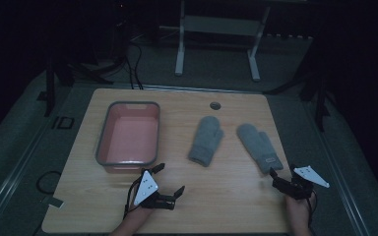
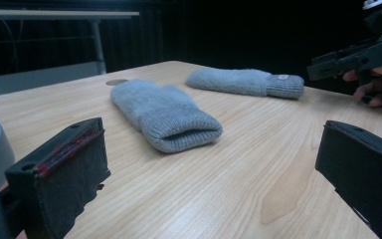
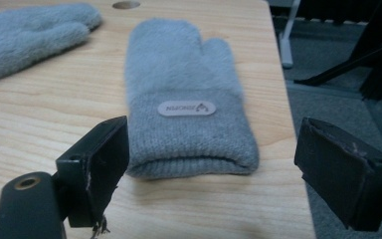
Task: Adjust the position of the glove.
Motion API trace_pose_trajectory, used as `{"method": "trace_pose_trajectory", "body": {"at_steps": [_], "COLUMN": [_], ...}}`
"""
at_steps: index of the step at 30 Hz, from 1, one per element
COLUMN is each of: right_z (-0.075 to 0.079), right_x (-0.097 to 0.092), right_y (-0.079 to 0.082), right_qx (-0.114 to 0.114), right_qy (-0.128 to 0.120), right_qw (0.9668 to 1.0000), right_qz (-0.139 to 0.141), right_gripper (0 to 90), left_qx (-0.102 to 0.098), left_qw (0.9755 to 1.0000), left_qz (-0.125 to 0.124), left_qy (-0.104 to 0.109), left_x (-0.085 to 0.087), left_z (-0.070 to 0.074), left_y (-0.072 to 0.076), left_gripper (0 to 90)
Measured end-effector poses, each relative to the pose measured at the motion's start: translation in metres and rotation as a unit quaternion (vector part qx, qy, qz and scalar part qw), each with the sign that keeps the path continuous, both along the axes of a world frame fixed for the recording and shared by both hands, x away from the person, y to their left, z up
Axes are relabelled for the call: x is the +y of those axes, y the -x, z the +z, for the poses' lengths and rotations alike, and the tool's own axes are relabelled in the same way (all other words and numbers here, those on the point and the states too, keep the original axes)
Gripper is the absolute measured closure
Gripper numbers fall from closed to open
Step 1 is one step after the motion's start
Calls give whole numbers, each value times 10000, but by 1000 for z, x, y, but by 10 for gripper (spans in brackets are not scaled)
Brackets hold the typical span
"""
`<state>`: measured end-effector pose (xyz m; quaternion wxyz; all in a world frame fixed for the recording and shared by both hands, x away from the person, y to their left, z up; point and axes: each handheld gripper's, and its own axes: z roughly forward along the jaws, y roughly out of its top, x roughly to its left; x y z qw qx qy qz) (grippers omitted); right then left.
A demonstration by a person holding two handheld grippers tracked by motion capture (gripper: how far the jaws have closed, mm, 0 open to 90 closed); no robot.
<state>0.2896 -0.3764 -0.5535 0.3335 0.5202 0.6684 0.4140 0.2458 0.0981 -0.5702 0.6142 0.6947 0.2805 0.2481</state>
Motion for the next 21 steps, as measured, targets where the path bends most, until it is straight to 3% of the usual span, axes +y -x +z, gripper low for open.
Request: {"method": "trace_pose_trajectory", "body": {"at_steps": [6, 14, 16, 20, 21], "right_z": [17, 48, 55, 66, 72], "right_x": [2, 10, 14, 26, 36], "right_y": [-4, -17, -25, -33, -38], "right_qx": [359, 377, 606, 593, 508], "right_qy": [-138, 46, -20, 61, 140], "right_qw": [9980, 9971, 9945, 9932, 9925], "right_qz": [497, 659, 849, 1000, 1099], "right_gripper": [118, 111, 135, 145, 143], "left_qx": [-26, -70, -58, -53, -50], "left_qw": [9999, 9999, 9999, 9999, 9999], "left_qz": [-77, -32, -32, -34, -34], "left_qy": [-73, -111, -97, -88, -84], "left_x": [1, 0, 0, 0, 0], "left_z": [0, 0, 0, 0, 0], "left_y": [2, 3, 3, 3, 3], "left_gripper": [2, 2, 3, 2, 2]}}
